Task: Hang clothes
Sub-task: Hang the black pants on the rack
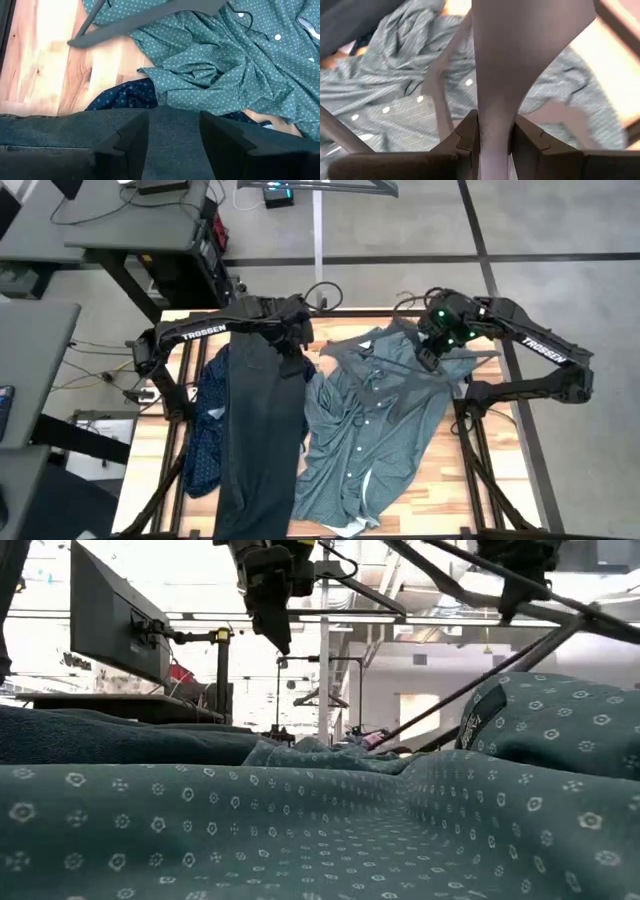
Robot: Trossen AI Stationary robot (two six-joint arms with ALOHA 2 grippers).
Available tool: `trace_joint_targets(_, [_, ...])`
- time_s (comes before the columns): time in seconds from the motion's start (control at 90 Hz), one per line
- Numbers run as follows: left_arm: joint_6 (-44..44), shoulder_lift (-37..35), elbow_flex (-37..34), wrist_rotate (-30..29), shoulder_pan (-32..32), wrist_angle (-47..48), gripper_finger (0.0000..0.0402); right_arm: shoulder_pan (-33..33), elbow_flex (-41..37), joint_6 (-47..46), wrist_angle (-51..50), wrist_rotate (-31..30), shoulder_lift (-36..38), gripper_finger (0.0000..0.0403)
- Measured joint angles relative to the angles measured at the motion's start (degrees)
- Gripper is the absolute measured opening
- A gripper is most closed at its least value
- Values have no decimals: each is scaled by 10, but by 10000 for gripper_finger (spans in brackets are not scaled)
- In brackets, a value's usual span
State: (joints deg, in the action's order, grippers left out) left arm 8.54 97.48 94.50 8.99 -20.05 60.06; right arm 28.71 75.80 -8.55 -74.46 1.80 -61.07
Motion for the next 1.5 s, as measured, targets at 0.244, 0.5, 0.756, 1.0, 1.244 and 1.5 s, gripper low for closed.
trace_joint_targets(0.244, [-5, 0, 3, -3, 0, 20, 157, 34, 57, 43, -4, -4, -1, 63])
trace_joint_targets(0.5, [-11, 0, 3, -4, -1, 56, 157, 35, 89, 32, -89, 58, -1, 63])
trace_joint_targets(0.756, [-34, -35, 3, -7, -29, 65, 157, 28, 77, 26, -45, 56, -9, 63])
trace_joint_targets(1.0, [-58, -106, 4, -7, -100, 63, 157, -13, -27, 34, 23, 57, -19, 63])
trace_joint_targets(1.244, [-72, -111, 4, -3, -130, 67, 157, -78, -138, 41, 122, 59, -92, 63])
trace_joint_targets(1.5, [-78, -111, -1, 13, -176, 68, 157, -107, -152, 55, 141, 58, -144, 63])
